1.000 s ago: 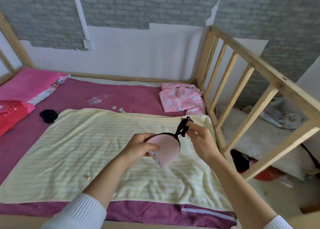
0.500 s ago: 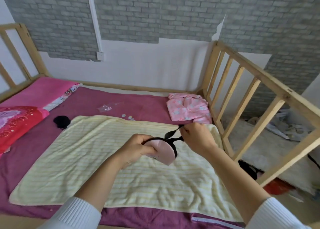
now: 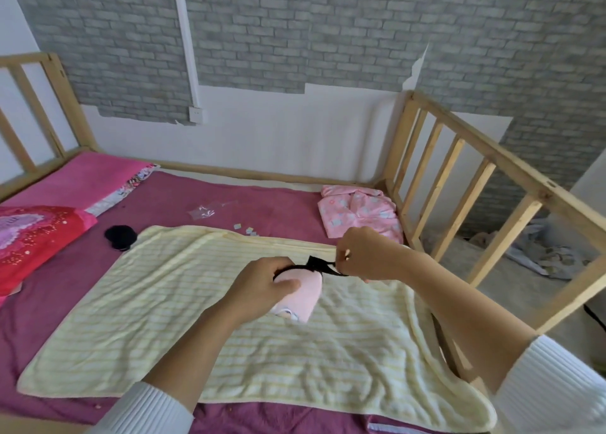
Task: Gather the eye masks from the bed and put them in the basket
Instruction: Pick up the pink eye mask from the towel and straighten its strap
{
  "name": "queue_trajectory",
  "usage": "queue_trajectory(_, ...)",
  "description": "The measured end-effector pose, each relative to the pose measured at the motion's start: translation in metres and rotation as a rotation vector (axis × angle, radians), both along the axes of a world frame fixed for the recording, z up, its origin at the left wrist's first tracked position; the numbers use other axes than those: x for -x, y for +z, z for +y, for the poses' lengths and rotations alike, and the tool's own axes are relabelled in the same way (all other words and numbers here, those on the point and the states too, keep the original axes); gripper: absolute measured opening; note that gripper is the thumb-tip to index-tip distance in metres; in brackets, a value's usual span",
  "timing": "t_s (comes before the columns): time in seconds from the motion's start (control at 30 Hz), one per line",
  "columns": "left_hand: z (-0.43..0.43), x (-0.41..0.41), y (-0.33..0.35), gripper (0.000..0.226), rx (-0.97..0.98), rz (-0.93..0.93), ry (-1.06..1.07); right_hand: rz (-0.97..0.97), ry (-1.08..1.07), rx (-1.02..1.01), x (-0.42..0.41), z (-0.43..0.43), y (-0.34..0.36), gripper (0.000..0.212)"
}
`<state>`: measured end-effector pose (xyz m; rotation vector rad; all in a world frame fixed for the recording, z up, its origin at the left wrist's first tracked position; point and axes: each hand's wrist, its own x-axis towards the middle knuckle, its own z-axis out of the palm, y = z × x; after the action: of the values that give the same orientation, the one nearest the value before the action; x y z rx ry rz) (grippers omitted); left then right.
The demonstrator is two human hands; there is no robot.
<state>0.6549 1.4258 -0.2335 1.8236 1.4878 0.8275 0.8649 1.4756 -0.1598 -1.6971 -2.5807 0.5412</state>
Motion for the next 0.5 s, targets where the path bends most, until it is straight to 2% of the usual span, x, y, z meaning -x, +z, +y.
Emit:
queue_trajectory(0.07, -0.001, 0.005, 0.001, 0.005, -0.090, 0.052, 0.102, -0.035, -0.012, 0.111, -0.008, 0.001, 0.003, 0.024)
queue_trajectory(0.13, -0.002, 0.002, 0.003, 0.003, -0.114, 0.011, 0.098, -0.003, -0.022, 0.173, -0.010, -0.002, 0.002, 0.025)
queue_trajectory(0.23, -0.002, -0.011, 0.005, 0.006, -0.086, -0.075, 0.013, 0.127, -0.051, 0.127, -0.001, -0.005, -0.006, 0.050)
queue_trajectory(0.27, -0.003, -0.015, 0.006, 0.012, -0.077, -0.099, 0.002, 0.161, -0.053, 0.089, 0.002, -0.004, -0.009, 0.053)
queue_trajectory(0.4, -0.001, -0.019, 0.011, 0.046, -0.076, -0.243, -0.047, 0.265, -0.059, 0.056, 0.006, -0.001, -0.014, 0.054)
queue_trajectory(0.5, 0.000, -0.020, 0.017, 0.047, -0.133, -0.296, -0.109, 0.310, -0.044, 0.081, 0.004, -0.002, -0.015, 0.047)
